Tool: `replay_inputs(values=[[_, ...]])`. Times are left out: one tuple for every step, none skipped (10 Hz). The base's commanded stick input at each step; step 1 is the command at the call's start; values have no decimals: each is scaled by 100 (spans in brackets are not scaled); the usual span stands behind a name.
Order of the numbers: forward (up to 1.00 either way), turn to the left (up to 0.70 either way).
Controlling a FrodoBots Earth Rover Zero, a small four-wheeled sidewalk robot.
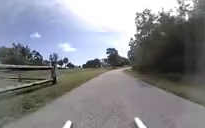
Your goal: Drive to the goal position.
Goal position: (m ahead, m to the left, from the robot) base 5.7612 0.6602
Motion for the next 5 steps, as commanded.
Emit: replay_inputs(values=[[50,0],[50,0],[50,0],[50,0],[50,0]])
